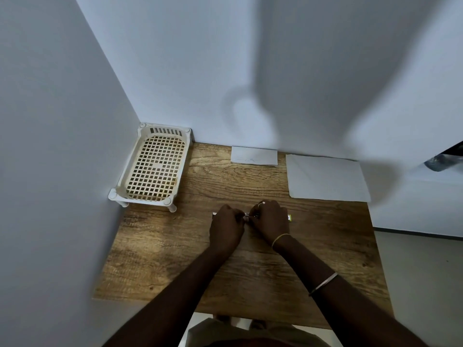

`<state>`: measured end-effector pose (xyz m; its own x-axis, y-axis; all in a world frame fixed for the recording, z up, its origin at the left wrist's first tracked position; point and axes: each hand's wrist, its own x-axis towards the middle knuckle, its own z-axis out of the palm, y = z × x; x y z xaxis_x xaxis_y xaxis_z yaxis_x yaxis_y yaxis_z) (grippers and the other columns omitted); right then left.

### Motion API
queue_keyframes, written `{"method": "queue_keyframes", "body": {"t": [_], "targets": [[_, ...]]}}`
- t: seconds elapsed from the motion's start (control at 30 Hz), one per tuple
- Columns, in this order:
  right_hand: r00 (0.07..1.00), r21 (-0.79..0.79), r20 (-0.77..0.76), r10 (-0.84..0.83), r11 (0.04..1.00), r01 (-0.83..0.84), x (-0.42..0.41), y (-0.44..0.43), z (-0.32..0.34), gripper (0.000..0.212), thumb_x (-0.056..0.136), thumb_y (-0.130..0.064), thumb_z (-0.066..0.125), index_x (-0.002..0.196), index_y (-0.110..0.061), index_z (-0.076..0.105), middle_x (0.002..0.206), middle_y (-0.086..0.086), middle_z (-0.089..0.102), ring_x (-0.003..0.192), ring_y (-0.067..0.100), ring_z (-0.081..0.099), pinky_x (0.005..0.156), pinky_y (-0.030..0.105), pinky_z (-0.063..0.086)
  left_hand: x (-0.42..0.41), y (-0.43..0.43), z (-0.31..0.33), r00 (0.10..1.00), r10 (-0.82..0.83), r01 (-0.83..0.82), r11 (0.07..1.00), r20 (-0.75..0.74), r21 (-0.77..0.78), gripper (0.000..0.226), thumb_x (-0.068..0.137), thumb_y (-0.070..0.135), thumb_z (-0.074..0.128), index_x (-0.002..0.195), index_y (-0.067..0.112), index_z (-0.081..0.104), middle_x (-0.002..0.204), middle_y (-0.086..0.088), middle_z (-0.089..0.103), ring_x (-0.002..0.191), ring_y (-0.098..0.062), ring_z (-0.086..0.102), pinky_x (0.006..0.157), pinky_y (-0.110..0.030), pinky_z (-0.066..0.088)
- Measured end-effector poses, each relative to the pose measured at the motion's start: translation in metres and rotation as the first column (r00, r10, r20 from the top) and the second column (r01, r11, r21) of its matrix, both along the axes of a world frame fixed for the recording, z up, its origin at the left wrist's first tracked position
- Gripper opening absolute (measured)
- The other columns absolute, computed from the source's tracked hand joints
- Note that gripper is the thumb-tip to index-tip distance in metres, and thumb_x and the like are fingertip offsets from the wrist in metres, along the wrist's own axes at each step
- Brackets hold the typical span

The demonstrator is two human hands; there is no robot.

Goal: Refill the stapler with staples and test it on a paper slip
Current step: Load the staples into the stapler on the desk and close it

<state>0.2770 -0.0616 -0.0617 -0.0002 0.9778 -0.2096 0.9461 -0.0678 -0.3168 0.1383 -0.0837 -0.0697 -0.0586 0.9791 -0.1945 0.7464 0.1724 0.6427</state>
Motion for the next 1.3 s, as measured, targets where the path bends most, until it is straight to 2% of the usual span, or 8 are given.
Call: {"method": "queue_keyframes", "body": {"t": [0.13,0.33,0.47,0.7,0.83,1.03,1.2,1.3], "targets": [[0.999,0.007,-0.022,-0.038,0.999,0.038,-0.001,-0.002,0.000,0.023,0.081,-0.049,0.076,0.091,-0.029,0.078,0.102,-0.005,0.071,0.107,0.022,0.059,0.092,0.043,0.046,0.003,-0.001,-0.001,0.998,-0.042,0.043,0.999,-0.045,0.015,0.022,0.097,0.024,0.062,0.112,0.030,0.078,0.110,-0.001,0.066,0.095,-0.016,0.066,0.081,-0.026,0.046],[0.977,-0.041,-0.160,-0.141,0.990,0.137,-0.002,-0.005,-0.001,0.022,0.080,-0.044,0.078,0.092,-0.026,0.081,0.103,0.000,0.073,0.108,0.023,0.060,0.091,0.040,0.051,0.007,0.000,-0.004,0.964,0.127,-0.105,0.989,0.235,-0.101,0.022,0.092,0.021,0.072,0.111,0.016,0.080,0.107,-0.002,0.079,0.102,-0.010,0.073,0.082,-0.014,0.050],[0.954,-0.026,-0.242,-0.180,0.983,0.179,-0.001,-0.009,-0.002,0.018,0.079,-0.041,0.079,0.087,-0.025,0.081,0.098,-0.002,0.074,0.102,0.022,0.064,0.088,0.039,0.052,0.008,-0.003,-0.005,0.925,0.204,-0.168,0.976,0.320,-0.137,0.022,0.092,0.022,0.072,0.111,0.015,0.080,0.106,-0.001,0.080,0.098,-0.003,0.069,0.068,0.005,0.038],[0.948,-0.008,-0.253,-0.194,0.980,0.199,-0.002,-0.014,-0.002,0.011,0.080,-0.034,0.078,0.085,-0.025,0.078,0.099,-0.003,0.073,0.104,0.024,0.063,0.088,0.041,0.051,0.012,-0.006,-0.010,0.849,0.298,-0.225,0.951,0.437,-0.212,0.021,0.091,0.011,0.072,0.111,0.006,0.078,0.109,-0.008,0.078,0.105,-0.014,0.071,0.075,0.000,0.044],[0.958,-0.010,-0.208,-0.195,0.980,0.197,-0.003,-0.017,-0.002,0.014,0.083,-0.037,0.075,0.090,-0.025,0.079,0.102,-0.004,0.073,0.107,0.023,0.062,0.089,0.041,0.051,0.013,-0.006,-0.009,0.851,0.288,-0.204,0.952,0.438,-0.230,0.023,0.092,0.010,0.071,0.114,0.007,0.077,0.112,-0.009,0.077,0.110,-0.017,0.070,0.089,-0.016,0.048],[0.963,0.010,-0.165,-0.214,0.976,0.218,-0.005,-0.024,-0.005,0.014,0.085,-0.037,0.071,0.089,-0.025,0.078,0.102,-0.005,0.072,0.110,0.023,0.058,0.088,0.041,0.049,0.013,-0.013,-0.006,0.896,0.252,-0.202,0.964,0.365,-0.171,0.020,0.093,0.016,0.070,0.110,0.015,0.080,0.108,-0.003,0.079,0.100,-0.004,0.067,0.068,0.004,0.038],[0.958,0.007,-0.174,-0.226,0.973,0.231,-0.007,-0.026,-0.005,0.014,0.085,-0.038,0.069,0.082,-0.025,0.074,0.100,-0.005,0.069,0.110,0.024,0.055,0.089,0.043,0.047,0.012,-0.020,-0.004,0.940,0.186,-0.157,0.980,0.286,-0.122,0.028,0.093,0.010,0.065,0.117,0.016,0.077,0.107,-0.005,0.079,0.091,-0.005,0.067,0.065,0.002,0.040],[0.956,0.007,-0.179,-0.234,0.971,0.239,-0.007,-0.027,-0.006,0.012,0.085,-0.038,0.070,0.082,-0.027,0.072,0.102,-0.006,0.067,0.111,0.023,0.053,0.092,0.045,0.046,0.011,-0.026,-0.006,0.969,0.101,-0.083,0.992,0.225,-0.090,0.029,0.096,0.012,0.062,0.120,0.020,0.076,0.106,-0.004,0.074,0.093,-0.013,0.068,0.069,-0.013,0.045]]}}
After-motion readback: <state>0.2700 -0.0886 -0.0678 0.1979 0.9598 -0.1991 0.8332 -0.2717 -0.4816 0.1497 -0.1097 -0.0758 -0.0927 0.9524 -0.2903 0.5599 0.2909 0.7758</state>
